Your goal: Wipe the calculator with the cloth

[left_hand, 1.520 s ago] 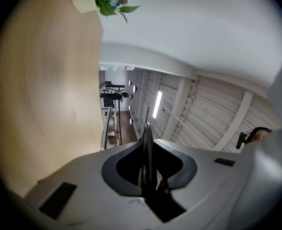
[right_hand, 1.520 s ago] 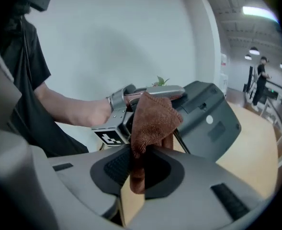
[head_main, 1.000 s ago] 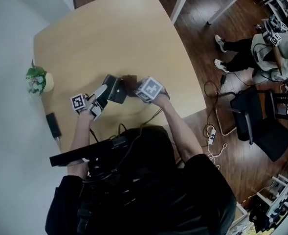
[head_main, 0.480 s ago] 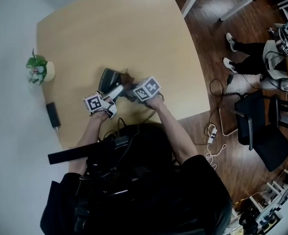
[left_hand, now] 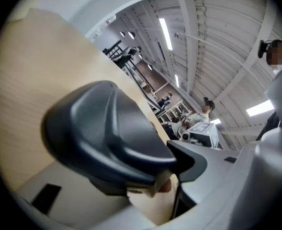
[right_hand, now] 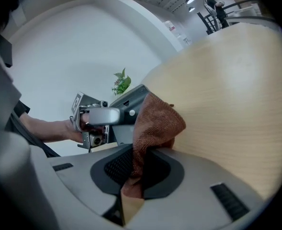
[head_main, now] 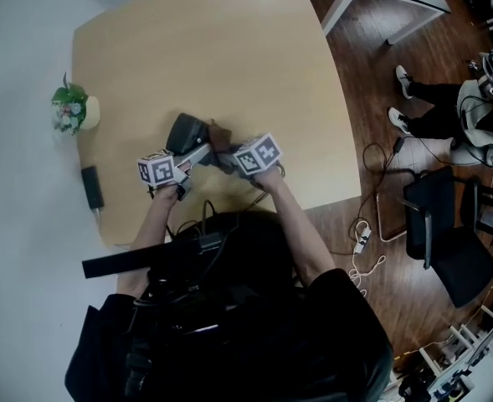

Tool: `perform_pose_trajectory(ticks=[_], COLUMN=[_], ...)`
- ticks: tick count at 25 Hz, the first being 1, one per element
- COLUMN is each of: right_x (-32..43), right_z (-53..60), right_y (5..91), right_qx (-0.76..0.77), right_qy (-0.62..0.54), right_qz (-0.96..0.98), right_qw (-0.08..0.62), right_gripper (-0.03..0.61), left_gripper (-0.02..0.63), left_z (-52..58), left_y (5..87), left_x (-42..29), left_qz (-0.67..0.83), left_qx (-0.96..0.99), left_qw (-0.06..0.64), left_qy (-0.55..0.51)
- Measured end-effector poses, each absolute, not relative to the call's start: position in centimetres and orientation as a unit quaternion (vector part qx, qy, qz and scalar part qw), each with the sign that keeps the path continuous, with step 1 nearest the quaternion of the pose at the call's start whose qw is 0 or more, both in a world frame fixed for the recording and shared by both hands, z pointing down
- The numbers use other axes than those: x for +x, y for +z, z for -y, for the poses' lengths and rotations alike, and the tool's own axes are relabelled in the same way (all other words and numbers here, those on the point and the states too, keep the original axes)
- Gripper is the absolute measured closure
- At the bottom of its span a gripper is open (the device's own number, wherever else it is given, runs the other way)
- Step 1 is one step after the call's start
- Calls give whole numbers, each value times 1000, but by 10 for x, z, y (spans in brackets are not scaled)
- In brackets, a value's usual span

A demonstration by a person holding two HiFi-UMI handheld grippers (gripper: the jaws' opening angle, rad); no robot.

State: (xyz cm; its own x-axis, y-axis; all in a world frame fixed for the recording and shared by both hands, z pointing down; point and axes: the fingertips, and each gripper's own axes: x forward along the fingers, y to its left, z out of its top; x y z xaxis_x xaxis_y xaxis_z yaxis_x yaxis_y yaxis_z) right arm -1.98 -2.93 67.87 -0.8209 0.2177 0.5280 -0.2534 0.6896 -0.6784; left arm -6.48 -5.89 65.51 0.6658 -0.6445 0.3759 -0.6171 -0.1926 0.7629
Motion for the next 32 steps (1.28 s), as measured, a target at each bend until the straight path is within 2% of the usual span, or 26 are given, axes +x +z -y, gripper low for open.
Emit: perform_pose_trajectory(ticks=[5,10,13,15,19,24,30,32], right_x=[7,-32,-67,-83,-79,-44,35,43], right_z=[58,56,29,16,18,48,101,98], right_y=[616,496,456,458,471,482,524,519], right_qx=[48,-6,-54,-68,-51,5,136,145], right_qy=[335,261,210,164,115,124,103,109], right_qz=[895,937,945,940,927,920,877,877], right_qw=[292,230,244,290,353,373,449,445], right_gripper=[528,528,526,526,525,525,526,526], left_gripper=[436,447,460,505,526,526,526,526], left_z=[43,32,25,26,27,26,23,23], left_y=[631,600,588,580,571,565,562,564], left_x=[-55,-36,-25,-22,-21,-27,-27,-30], left_qz=[325,264,241,242,263,288,293,295], left_qx=[820,865,882,889,895,898,899,898], left_qw=[467,403,338,287,210,208,230,229], left_qy=[59,140,223,260,292,260,229,234])
